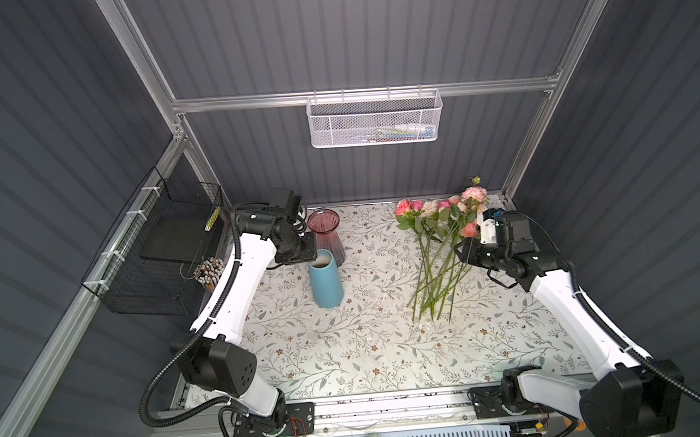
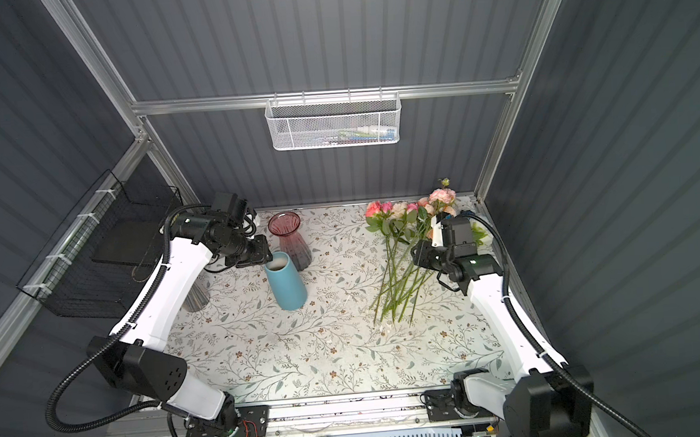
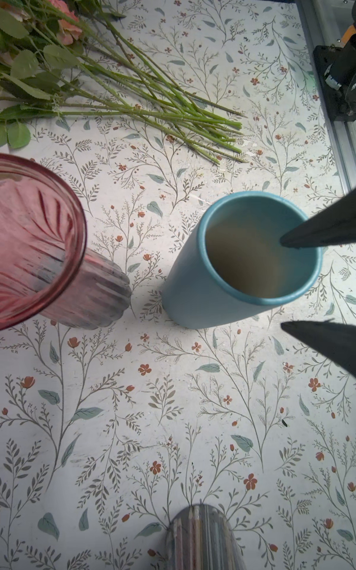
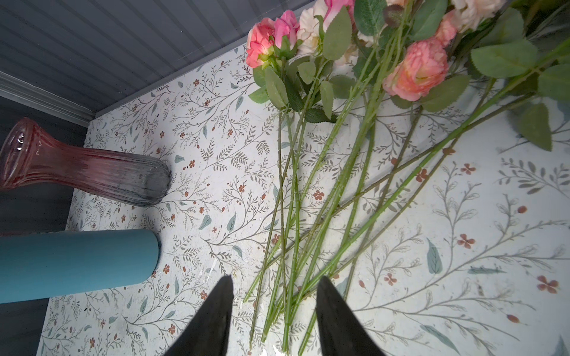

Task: Arrange flowers in a vase
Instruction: Move the vase to the center of the table.

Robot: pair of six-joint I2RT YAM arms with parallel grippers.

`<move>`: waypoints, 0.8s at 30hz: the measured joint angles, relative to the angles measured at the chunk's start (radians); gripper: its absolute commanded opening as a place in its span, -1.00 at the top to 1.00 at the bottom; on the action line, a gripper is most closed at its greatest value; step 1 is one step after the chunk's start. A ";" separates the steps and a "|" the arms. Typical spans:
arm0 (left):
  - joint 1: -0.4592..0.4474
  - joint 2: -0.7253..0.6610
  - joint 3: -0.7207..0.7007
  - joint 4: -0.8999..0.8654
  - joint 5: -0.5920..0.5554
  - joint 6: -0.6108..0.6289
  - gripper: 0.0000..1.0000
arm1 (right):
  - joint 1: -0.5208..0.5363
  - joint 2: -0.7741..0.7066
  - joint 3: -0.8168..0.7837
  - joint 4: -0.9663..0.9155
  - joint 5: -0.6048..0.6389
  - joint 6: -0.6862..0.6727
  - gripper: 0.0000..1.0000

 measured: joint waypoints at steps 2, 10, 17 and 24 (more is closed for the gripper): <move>0.000 0.013 0.005 -0.001 -0.006 0.000 0.22 | 0.000 0.000 -0.003 0.002 0.002 -0.001 0.07; 0.000 0.028 0.009 -0.007 -0.042 0.015 0.29 | 0.000 0.000 -0.010 0.010 0.003 -0.003 0.06; 0.000 0.057 0.009 -0.006 -0.043 0.024 0.37 | 0.000 0.000 -0.021 0.019 0.003 -0.003 0.07; 0.000 0.095 0.009 0.004 -0.040 0.026 0.42 | 0.000 0.000 -0.023 0.022 0.003 -0.003 0.07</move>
